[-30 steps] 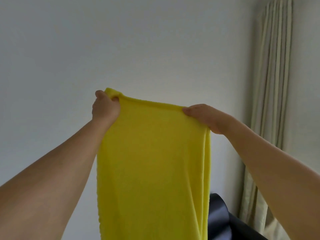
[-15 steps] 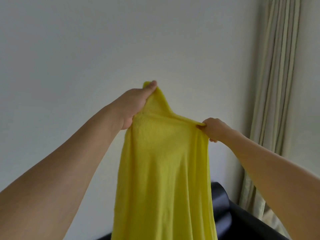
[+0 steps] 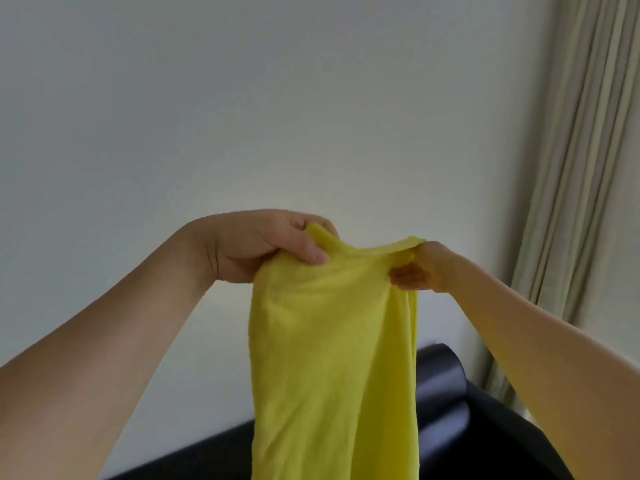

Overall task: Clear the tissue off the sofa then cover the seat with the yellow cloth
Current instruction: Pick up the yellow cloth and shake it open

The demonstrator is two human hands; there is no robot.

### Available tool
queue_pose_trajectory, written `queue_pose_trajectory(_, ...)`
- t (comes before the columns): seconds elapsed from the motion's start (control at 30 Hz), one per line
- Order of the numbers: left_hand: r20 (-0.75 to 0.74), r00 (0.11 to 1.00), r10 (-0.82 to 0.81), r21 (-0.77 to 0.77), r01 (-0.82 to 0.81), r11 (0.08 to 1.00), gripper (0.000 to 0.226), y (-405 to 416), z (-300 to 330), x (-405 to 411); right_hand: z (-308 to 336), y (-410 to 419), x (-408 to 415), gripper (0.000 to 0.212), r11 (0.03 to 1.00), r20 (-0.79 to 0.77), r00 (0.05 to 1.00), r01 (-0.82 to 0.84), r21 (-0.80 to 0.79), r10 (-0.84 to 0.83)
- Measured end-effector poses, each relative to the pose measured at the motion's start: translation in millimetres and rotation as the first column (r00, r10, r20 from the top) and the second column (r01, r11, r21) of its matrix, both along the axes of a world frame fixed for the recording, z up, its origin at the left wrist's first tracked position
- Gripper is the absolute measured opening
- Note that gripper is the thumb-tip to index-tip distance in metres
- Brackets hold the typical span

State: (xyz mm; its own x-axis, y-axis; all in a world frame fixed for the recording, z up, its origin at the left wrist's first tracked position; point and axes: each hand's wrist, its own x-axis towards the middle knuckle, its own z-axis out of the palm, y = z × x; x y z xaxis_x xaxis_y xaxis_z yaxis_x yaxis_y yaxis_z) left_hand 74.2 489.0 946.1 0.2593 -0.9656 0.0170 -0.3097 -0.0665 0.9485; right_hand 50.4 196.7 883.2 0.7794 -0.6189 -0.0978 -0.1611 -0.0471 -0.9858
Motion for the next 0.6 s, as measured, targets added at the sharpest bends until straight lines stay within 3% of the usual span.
queue_pose_trajectory(0.07,-0.037,0.979,-0.202,0.260,0.204,0.944,0.021,-8,-23,-8,4,7,0,0.021,0.981,0.206,0.978,-0.076,0.181,0.037)
queue_pose_trajectory(0.13,-0.116,0.915,-0.386,0.477,0.392,0.787,0.032,-17,-44,-13,7,14,2,0.014,0.878,0.406,0.914,-0.181,0.443,-0.017)
queue_pose_trajectory(0.2,-0.187,0.866,-0.465,0.541,0.485,0.687,0.038,-21,-53,-8,9,17,5,0.013,0.780,0.507,0.861,-0.296,0.551,-0.031)
queue_pose_trajectory(0.27,-0.104,0.939,-0.328,0.507,0.334,0.795,0.031,-18,-51,6,11,16,0,0.023,0.742,0.582,0.809,-0.438,0.508,0.079)
queue_pose_trajectory(0.33,0.085,0.996,0.037,0.379,-0.066,0.923,0.021,-18,-50,28,13,8,-5,0.031,0.712,0.642,0.738,-0.564,0.418,0.208)
queue_pose_trajectory(0.37,0.173,0.961,0.215,0.306,-0.260,0.916,0.017,-21,-53,42,15,5,-9,0.027,0.688,0.652,0.702,-0.624,0.370,0.286)
queue_pose_trajectory(0.43,0.347,0.828,0.441,0.194,-0.524,0.830,0.016,-29,-64,65,21,5,-17,0.024,0.684,0.589,0.690,-0.668,0.294,0.421)
queue_pose_trajectory(0.47,0.405,0.778,0.481,0.164,-0.579,0.799,0.018,-35,-71,75,24,5,-21,0.027,0.728,0.507,0.730,-0.635,0.258,0.458)
queue_pose_trajectory(0.53,0.418,0.756,0.504,0.114,-0.594,0.797,0.023,-52,-86,86,30,5,-27,0.023,0.808,0.261,0.803,-0.578,0.117,0.536)
queue_pose_trajectory(0.6,0.343,0.791,0.507,0.046,-0.553,0.832,0.029,-74,-102,89,34,9,-33,0.009,0.756,-0.030,0.756,-0.654,-0.022,0.653)
